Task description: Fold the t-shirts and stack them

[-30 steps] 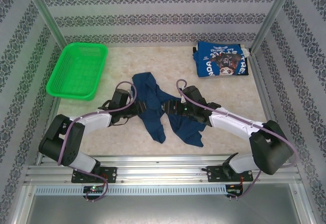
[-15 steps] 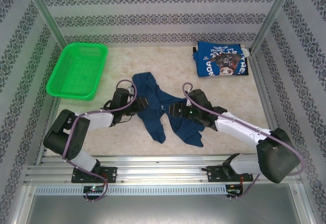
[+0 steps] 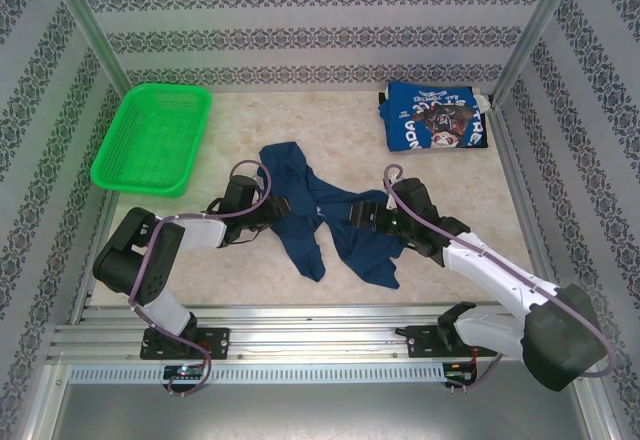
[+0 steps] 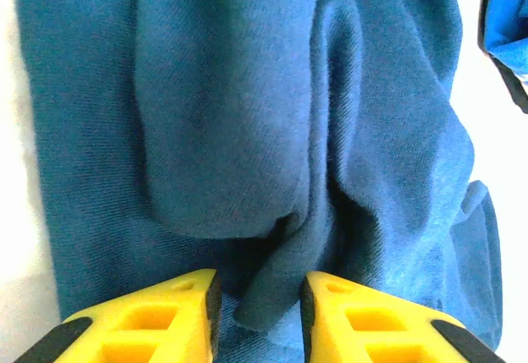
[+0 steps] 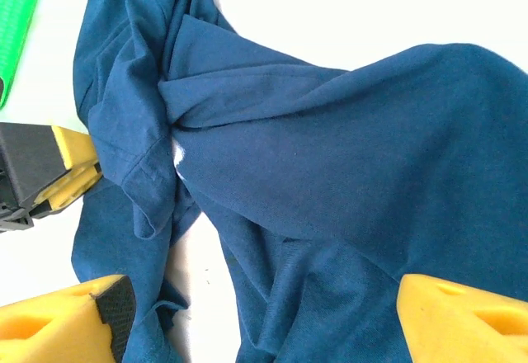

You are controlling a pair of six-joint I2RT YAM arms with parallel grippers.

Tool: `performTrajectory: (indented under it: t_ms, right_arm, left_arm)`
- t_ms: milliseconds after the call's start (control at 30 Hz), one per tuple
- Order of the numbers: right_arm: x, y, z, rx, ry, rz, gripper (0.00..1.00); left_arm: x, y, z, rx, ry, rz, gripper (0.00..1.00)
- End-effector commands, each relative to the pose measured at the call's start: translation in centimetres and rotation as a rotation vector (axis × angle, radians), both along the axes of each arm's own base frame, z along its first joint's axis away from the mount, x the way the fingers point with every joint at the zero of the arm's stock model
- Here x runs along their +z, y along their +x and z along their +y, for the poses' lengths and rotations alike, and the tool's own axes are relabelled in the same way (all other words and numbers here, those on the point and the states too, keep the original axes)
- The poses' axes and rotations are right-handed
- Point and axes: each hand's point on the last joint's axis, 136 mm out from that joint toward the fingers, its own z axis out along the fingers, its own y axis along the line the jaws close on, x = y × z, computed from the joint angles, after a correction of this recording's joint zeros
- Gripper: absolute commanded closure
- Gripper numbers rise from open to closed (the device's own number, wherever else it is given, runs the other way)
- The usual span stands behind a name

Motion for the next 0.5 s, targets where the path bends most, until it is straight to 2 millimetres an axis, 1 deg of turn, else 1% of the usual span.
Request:
performTrajectory:
  t_ms: [0, 100, 200, 300, 400, 467]
  right_arm:
    - [-0.3, -0.7, -1.2, -0.007, -0.027, 0.002, 0.16]
    - [-0.4, -1.0, -1.7, -0.017, -0.029, 0.005, 0.15]
    - [-0.5, -1.1, -2.3, -0.027, -0.029, 0.004, 0.15]
    - [-0.7, -1.5, -2.9, -0.038, -0.034, 0.009, 0.15]
    - [-0.9, -2.0, -3.6, -0.047, -0.04, 0.016, 0.15]
    - [-1.4, -2.8, -4.1, -0.054, -0.045, 0.034, 0.15]
  left_arm:
    - [0.0, 0.1, 0.8, 0.018, 0.034, 0.001, 0.66]
    - [0.6, 0.1, 1.0, 0.022, 0.049, -0.011, 0.65]
    - [0.6, 0.5, 0.9, 0.019, 0.053, -0.02, 0.65]
    - [0.6, 1.3, 0.4, 0.018, 0.024, -0.044, 0.67]
    - [1.1, 2.1, -0.4, 0.009, -0.021, -0.07, 0.68]
    - [1.9, 2.5, -1.0, -0.002, -0.05, -0.098, 0.69]
